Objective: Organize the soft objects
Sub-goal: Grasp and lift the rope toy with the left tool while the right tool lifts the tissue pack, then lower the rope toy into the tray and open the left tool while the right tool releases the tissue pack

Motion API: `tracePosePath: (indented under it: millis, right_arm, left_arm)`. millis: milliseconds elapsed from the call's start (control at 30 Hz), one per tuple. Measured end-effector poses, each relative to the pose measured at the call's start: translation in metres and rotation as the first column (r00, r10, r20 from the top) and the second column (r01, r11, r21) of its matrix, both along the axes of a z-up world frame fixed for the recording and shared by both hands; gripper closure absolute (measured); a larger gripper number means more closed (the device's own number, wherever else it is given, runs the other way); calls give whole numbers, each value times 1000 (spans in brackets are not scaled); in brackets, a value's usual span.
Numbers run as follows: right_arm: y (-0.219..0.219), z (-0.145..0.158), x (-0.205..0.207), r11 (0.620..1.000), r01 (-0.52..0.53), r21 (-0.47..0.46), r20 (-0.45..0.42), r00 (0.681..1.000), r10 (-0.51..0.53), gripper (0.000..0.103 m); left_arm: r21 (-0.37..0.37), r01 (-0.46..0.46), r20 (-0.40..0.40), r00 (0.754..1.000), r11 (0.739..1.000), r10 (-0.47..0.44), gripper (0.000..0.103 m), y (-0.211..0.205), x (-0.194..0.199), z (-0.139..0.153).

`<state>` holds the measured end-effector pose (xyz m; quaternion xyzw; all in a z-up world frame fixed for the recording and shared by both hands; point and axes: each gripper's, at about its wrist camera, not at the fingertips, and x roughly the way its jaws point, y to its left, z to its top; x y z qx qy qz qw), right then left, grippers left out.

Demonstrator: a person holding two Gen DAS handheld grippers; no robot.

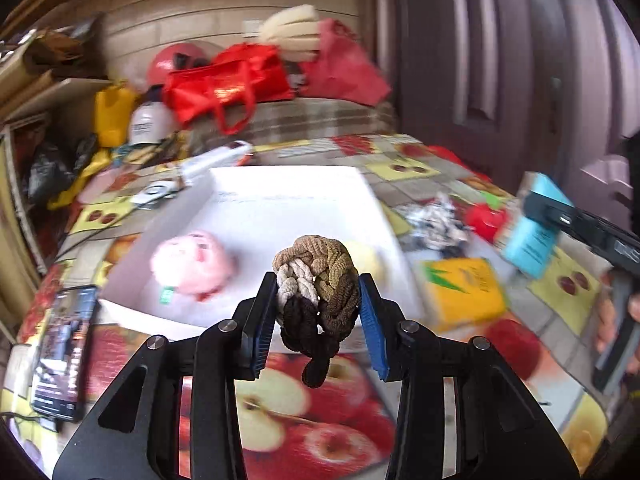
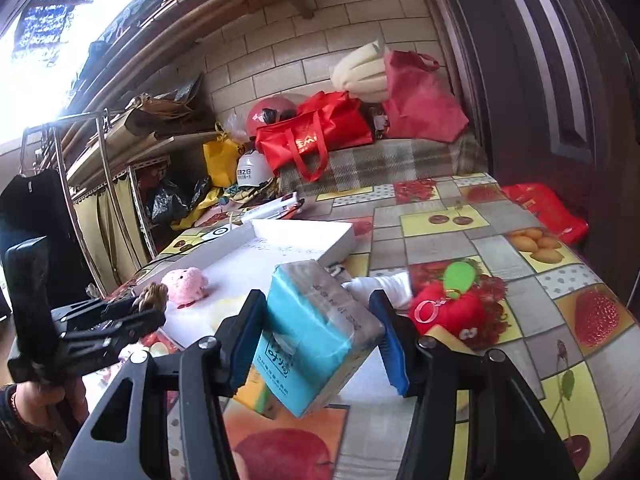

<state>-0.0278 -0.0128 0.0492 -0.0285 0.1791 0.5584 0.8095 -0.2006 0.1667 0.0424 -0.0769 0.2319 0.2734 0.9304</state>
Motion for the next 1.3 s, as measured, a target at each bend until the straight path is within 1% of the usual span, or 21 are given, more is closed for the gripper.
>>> tracePosePath:
  millis: [100, 267, 400, 500, 567, 633, 667, 767, 867, 933, 967, 1033, 1067, 1133, 1200, 1300]
  right_arm:
    - [10, 0, -11, 1000, -19, -17, 39, 999, 20, 49]
    - [26, 0, -26, 999, -41, -29, 76, 996, 43, 49]
    - [42, -1, -35, 999, -33, -23, 95, 995, 35, 49]
    - [55, -2, -40, 999, -32, -17, 106, 994, 33, 49]
    - [67, -6, -45, 999, -42, -31, 98, 994, 45, 50]
    - [79, -8, -49, 998, -54, -38, 73, 996, 57, 50]
    - [83, -8, -52, 998, -58, -39, 72, 996, 61, 50]
    - [96, -9, -63, 997, -72, -39, 94, 993, 76, 50]
    - [111, -9, -68, 997, -72, -33, 83, 994, 75, 50]
    - [123, -9, -66, 997, -66, -28, 51, 996, 67, 51]
    - [126, -10, -66, 998, -65, -27, 40, 997, 66, 51]
    - [136, -10, -65, 998, -63, -26, 20, 998, 64, 51]
    - [140, -10, -66, 998, -62, -26, 16, 998, 63, 51]
    - [148, -11, -67, 998, -59, -29, 15, 998, 59, 51]
    - [153, -11, -66, 998, -53, -28, 8, 999, 53, 51]
    - [156, -13, -59, 999, -39, -29, -32, 999, 38, 51]
  left_arm:
    - [52, -49, -10, 999, 997, 50, 64, 7, 0, 1]
    - [75, -98, -16, 995, 992, 100, 64, 20, -6, -2]
    - [147, -146, 4, 989, 978, 147, 64, 27, -8, -1]
    - [147, -156, 12, 988, 977, 156, 64, 35, -9, -1]
    - [146, -154, 6, 988, 977, 155, 64, 38, -8, -2]
    - [167, -159, 5, 987, 973, 160, 64, 39, -6, -1]
    - [192, -168, 4, 985, 967, 170, 64, 41, -5, 0]
    - [233, -197, 12, 980, 952, 199, 64, 49, -2, 1]
    - [227, -241, 24, 970, 944, 241, 64, 64, -3, 2]
    - [202, -282, 44, 959, 938, 279, 64, 77, -7, 3]
    - [176, -307, 59, 952, 935, 301, 64, 86, -10, 3]
    - [134, -332, 71, 943, 934, 325, 64, 98, -14, 3]
    - [127, -336, 75, 941, 933, 329, 64, 100, -15, 3]
    - [127, -341, 83, 939, 931, 333, 63, 104, -13, 4]
    - [149, -348, 93, 937, 926, 337, 63, 107, -10, 5]
    - [155, -351, 91, 936, 923, 341, 63, 113, -4, 5]
